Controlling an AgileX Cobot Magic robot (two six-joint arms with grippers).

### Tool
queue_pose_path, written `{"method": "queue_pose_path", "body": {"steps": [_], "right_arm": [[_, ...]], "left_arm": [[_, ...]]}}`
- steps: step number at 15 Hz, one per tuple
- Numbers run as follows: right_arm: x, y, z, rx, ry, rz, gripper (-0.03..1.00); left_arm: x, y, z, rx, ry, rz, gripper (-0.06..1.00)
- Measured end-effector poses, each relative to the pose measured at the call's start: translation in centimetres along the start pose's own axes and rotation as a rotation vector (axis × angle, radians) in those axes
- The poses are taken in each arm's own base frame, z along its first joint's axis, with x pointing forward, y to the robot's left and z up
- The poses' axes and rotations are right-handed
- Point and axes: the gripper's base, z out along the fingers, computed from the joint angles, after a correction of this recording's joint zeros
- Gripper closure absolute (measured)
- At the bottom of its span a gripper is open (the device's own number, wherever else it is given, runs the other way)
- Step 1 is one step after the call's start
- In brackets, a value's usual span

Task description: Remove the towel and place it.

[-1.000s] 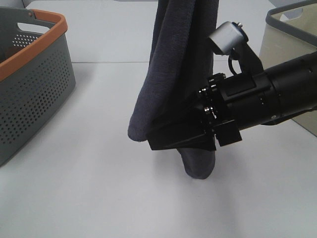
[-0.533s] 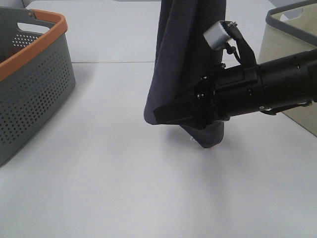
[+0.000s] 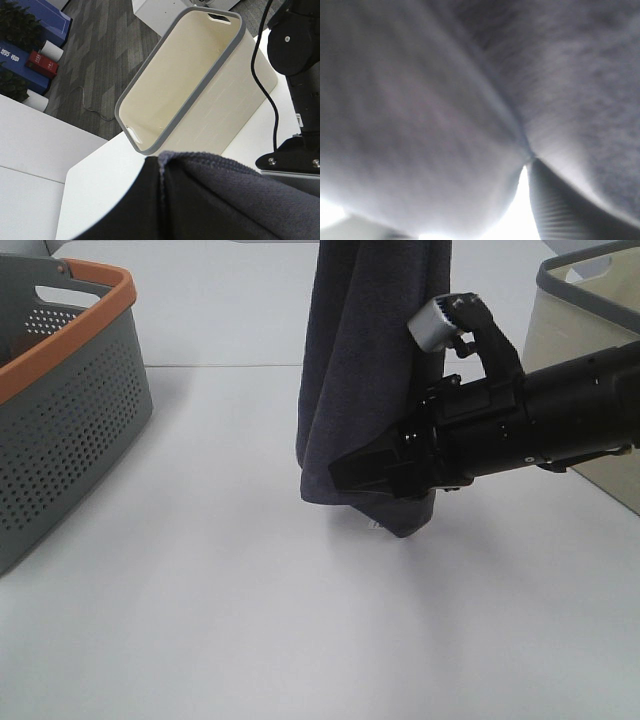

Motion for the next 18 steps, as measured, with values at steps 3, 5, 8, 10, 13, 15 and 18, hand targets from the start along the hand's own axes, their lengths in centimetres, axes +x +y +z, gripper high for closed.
{"method": "queue_pose_path", "body": {"steps": [3,5,8,10,13,15,18], "right_arm": [[0.6,0.5,-0.1,-0.049,0.068,0.028,0.74],[0.3,1.3,-1.2,-0.040,0.093,0.031,0.89],[-0.3,2.9,-3.7,0.008,0.129,0.006,0.97],[-0.1,3.4,-5.1,0.065,0.181,0.026,0.97],[-1.1,3.5,-6.9,0.184,0.256,0.052,0.97],[-2.3,3.4,-8.3,0.264,0.335,0.062,0.97],[-5.1,3.4,-10.7,0.376,0.447,0.024,0.97]], "left_arm": [[0.0,0.0,0.0,0.000,0.002,0.001,0.94],[0.1,0.0,0.0,0.000,0.009,0.001,0.94],[1.1,-0.2,0.5,0.023,0.083,-0.072,0.94],[2.8,-0.9,1.6,0.068,0.168,-0.151,0.94],[4.8,-1.5,2.5,0.077,0.294,-0.325,0.94],[5.5,-1.4,2.4,0.032,0.375,-0.464,0.94],[6.7,-1.6,1.8,-0.061,0.525,-0.745,0.94]]}}
